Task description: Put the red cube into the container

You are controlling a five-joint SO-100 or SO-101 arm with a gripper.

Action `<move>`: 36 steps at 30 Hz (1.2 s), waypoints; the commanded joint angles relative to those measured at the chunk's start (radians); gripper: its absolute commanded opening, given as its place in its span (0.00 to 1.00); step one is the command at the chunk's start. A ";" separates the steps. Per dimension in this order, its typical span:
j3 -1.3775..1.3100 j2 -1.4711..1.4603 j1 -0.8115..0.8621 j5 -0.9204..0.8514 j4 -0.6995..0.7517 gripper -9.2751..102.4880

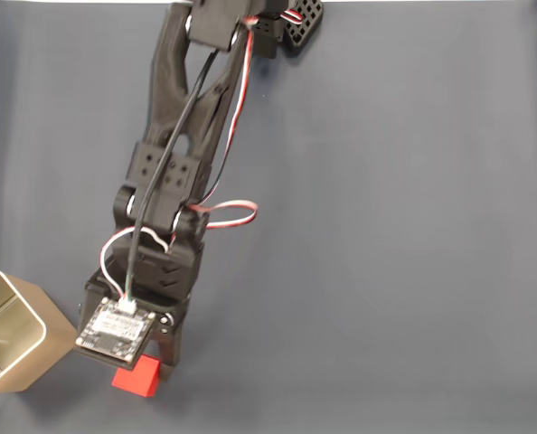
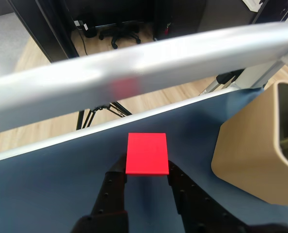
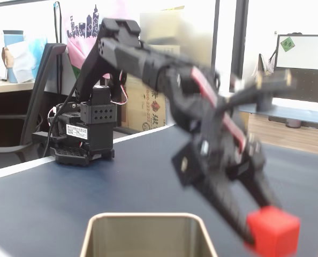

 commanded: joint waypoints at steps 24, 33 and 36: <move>-0.020 0.362 0.252 -0.104 0.135 0.09; -0.181 0.224 0.314 -0.106 0.126 0.09; -0.255 0.158 0.324 -0.103 0.126 0.09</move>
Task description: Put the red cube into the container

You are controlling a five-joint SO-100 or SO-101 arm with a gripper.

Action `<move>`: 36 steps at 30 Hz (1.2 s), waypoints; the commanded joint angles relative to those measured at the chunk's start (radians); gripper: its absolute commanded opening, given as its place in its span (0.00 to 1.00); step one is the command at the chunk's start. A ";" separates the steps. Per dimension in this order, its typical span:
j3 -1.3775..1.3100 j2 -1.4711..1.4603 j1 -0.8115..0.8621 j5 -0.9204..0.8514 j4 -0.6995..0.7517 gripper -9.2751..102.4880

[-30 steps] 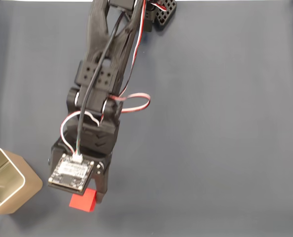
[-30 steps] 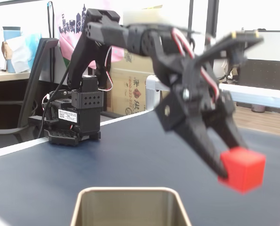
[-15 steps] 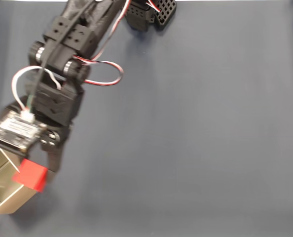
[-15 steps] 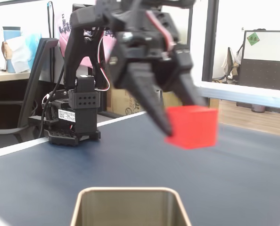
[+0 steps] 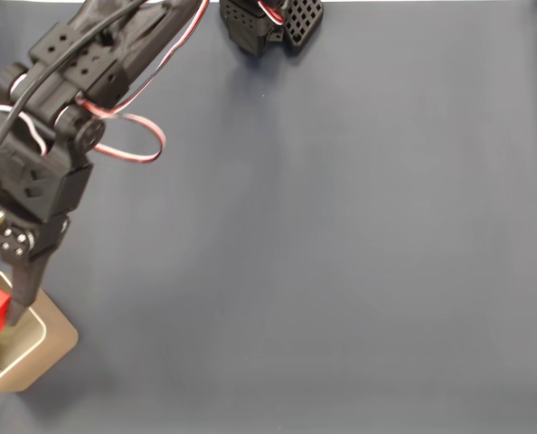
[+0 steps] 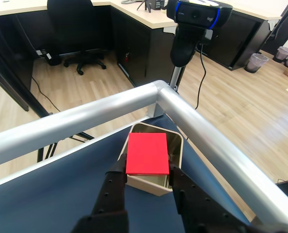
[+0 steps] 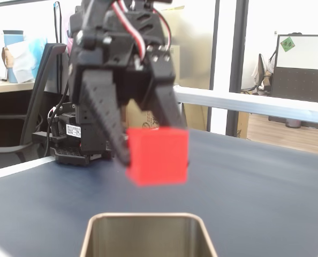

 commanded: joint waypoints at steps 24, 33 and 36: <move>-0.244 -0.169 0.026 0.002 -0.046 0.10; -0.244 -0.173 0.029 0.034 -0.064 0.18; -0.244 -0.173 0.032 0.046 -0.074 0.21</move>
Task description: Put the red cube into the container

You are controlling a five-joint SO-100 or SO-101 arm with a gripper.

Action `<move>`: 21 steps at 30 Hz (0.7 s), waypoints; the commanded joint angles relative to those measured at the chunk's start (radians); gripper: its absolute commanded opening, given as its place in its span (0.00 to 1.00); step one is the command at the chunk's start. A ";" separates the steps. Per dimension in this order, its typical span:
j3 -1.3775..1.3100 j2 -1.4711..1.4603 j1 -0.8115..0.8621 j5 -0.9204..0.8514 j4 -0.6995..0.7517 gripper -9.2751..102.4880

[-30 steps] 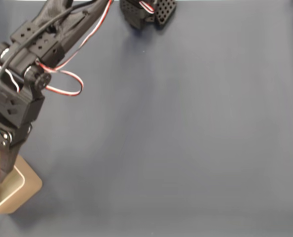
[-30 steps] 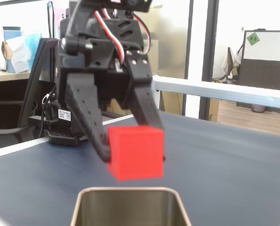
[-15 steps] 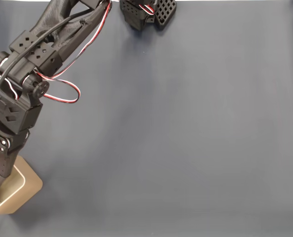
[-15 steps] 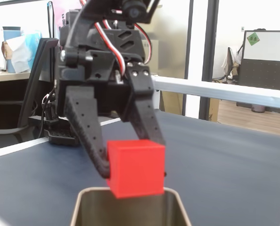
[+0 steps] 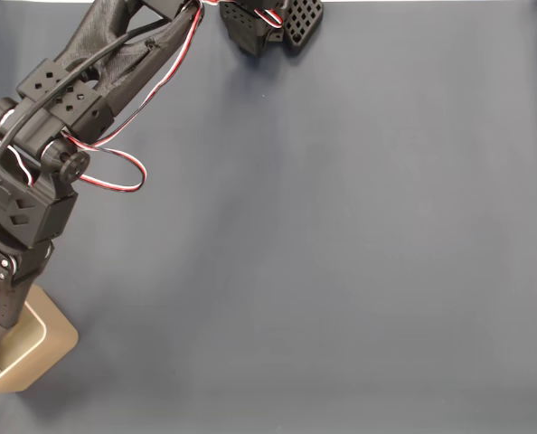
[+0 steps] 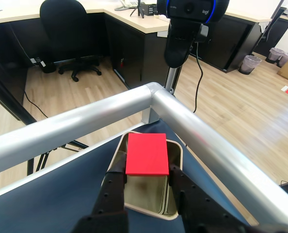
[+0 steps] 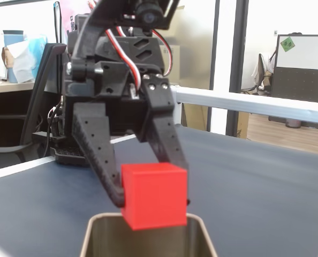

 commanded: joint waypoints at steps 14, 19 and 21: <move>-0.064 0.017 0.021 0.044 -0.044 0.34; -0.071 0.017 0.020 0.048 -0.038 0.39; -0.072 0.015 0.020 0.048 -0.038 0.41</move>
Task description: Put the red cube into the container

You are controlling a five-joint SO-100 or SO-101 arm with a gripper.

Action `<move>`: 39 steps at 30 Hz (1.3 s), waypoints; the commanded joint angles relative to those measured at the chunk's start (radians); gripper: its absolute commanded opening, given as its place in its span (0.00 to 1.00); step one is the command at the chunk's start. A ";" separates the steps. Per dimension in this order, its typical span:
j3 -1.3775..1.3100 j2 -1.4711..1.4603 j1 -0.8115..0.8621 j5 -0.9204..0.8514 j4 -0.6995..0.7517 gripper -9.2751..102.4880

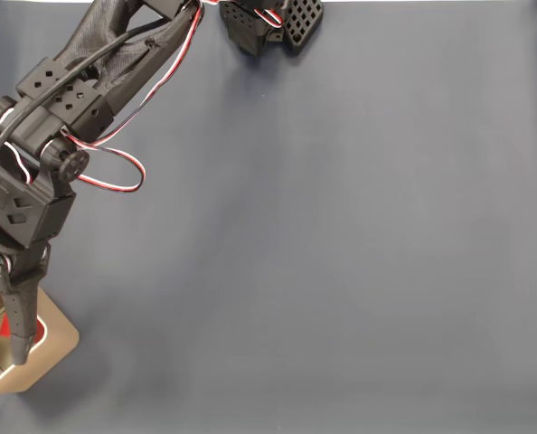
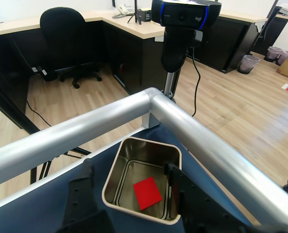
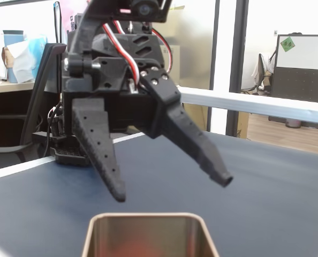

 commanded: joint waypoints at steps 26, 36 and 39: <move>0.005 0.112 -0.028 0.014 0.018 0.20; 0.696 0.620 -0.267 -0.015 -0.120 0.08; 0.923 0.796 -0.376 -0.014 -0.172 0.08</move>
